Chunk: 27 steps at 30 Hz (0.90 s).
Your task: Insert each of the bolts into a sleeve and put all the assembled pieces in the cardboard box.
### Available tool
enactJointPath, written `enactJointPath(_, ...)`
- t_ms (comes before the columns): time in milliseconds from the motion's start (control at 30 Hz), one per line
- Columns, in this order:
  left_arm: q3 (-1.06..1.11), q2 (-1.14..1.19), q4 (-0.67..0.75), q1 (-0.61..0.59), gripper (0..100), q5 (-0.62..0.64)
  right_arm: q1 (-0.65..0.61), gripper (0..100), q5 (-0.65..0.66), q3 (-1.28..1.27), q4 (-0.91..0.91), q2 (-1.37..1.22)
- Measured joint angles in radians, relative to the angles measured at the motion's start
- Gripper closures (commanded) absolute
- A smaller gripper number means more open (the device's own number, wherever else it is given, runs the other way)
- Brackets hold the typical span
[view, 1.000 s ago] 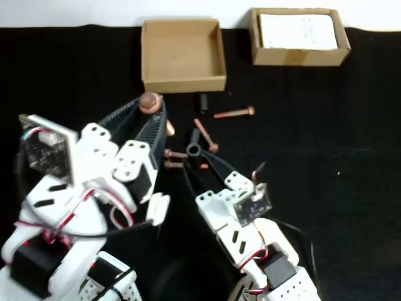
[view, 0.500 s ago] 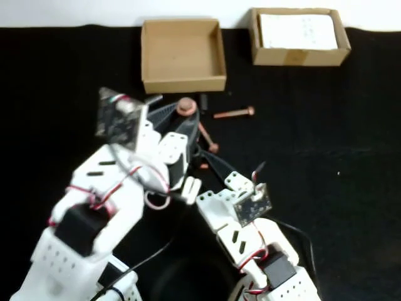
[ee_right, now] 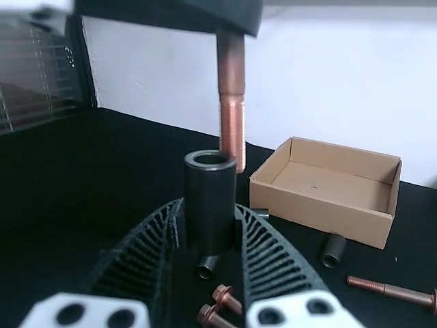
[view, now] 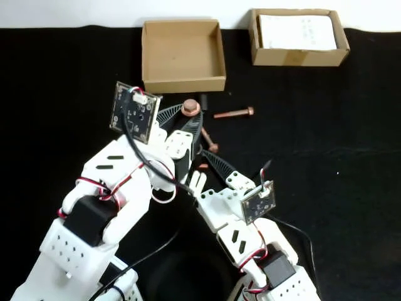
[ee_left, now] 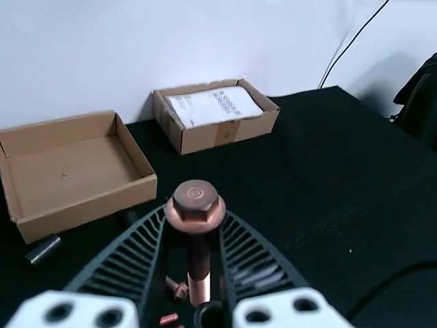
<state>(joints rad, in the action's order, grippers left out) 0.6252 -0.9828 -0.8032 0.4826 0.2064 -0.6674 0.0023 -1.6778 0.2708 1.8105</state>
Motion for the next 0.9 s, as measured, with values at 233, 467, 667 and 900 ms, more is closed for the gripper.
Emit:
enactJointPath(233,-0.052,0.0,-0.06,0.0,99,-0.002,-0.002,99.1,0.0,0.0,0.0,0.0)
enactJointPath(467,-0.172,0.041,-0.146,0.006,99,0.0,-0.002,99.1,0.0,0.0,0.0,0.0)
enactJointPath(667,-0.299,0.178,-0.258,0.011,99,0.0,-0.002,99.1,0.0,0.0,0.002,-0.002)
enactJointPath(900,-0.328,0.21,-0.273,0.026,99,-0.002,-0.002,99.1,0.0,0.0,0.002,-0.002)
